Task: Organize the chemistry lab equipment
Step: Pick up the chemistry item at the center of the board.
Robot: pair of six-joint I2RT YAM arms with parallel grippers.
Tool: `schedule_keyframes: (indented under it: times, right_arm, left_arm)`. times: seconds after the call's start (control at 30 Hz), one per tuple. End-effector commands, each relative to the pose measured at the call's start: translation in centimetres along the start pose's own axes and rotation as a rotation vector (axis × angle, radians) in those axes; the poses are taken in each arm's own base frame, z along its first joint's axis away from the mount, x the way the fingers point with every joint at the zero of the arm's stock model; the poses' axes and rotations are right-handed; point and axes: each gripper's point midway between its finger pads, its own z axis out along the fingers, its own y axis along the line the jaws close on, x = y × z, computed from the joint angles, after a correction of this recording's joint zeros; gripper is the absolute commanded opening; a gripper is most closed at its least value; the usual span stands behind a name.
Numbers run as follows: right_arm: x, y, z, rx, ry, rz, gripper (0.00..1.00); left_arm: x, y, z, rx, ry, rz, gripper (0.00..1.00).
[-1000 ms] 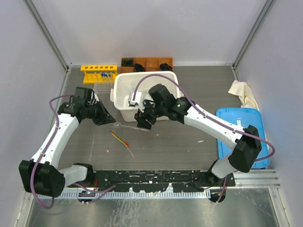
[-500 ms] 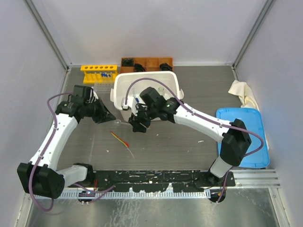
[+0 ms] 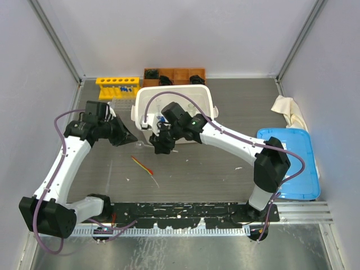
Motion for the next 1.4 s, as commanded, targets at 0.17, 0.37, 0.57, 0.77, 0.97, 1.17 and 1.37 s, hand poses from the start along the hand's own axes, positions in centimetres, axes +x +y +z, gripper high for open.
schedule_keyframes:
  times: [0.17, 0.37, 0.57, 0.77, 0.97, 1.17, 1.37]
  right_arm:
    - [-3.0, -0.1, -0.5, 0.003, -0.069, -0.029, 0.13]
    - [-2.9, 0.0, -0.6, 0.003, -0.064, -0.031, 0.01]
    - [-2.7, 0.4, -1.1, -0.007, -0.06, -0.041, 0.01]
    - [-2.5, 0.8, -2.0, -0.004, -0.059, -0.057, 0.01]
    - [-2.7, 1.3, -3.5, -0.002, -0.056, -0.082, 0.01]
    - [-2.3, -1.3, -6.3, 0.146, 0.004, -0.141, 0.01]
    - [-3.4, -7.3, -10.1, 0.329, -0.038, -0.111, 0.01]
  left_arm:
    - [-0.4, -2.0, -1.4, 0.069, -0.024, 0.022, 0.0]
    - [-0.4, -1.9, -1.2, 0.065, -0.02, 0.017, 0.0]
    - [-0.8, -2.5, -1.4, 0.088, -0.04, 0.026, 0.18]
    - [-2.6, -4.2, -2.4, 0.145, -0.141, 0.046, 0.41]
    - [-5.0, -6.1, -2.9, 0.187, -0.225, 0.045, 0.44]
    - [-8.4, -7.2, -3.0, 0.157, -0.308, 0.046, 0.45]
    - [-10.6, -8.3, -0.9, 0.127, -0.263, 0.059, 0.44]
